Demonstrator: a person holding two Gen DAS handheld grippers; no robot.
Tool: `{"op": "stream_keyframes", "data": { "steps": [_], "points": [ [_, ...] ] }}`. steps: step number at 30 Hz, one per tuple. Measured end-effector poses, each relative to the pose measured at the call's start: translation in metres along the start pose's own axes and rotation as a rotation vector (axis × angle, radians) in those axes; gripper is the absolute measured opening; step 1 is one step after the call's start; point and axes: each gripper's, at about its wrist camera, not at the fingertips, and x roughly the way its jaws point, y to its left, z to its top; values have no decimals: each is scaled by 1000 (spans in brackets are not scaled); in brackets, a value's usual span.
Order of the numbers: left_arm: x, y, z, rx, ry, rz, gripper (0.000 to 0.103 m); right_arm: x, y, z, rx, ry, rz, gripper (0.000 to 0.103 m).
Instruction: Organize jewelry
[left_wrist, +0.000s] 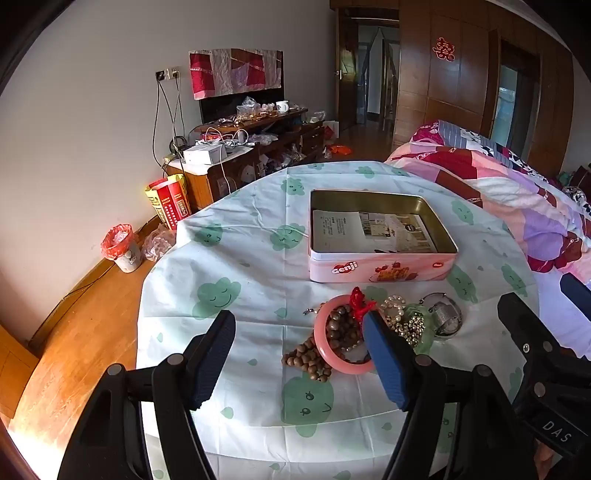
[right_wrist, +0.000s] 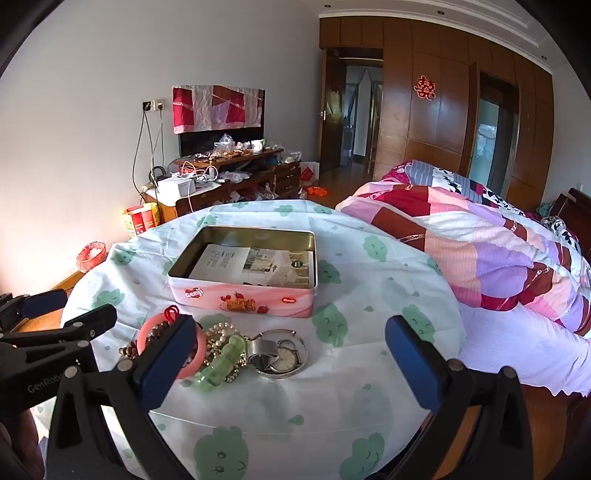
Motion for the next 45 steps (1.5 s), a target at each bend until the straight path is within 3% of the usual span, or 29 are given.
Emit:
{"op": "stream_keyframes", "data": {
  "steps": [8, 45],
  "points": [
    [-2, -2, 1, 8, 0, 27, 72, 0, 0, 0, 1, -1, -1, 103],
    [0, 1, 0, 5, -3, 21, 72, 0, -1, -1, 1, -2, -1, 103]
  ]
}}
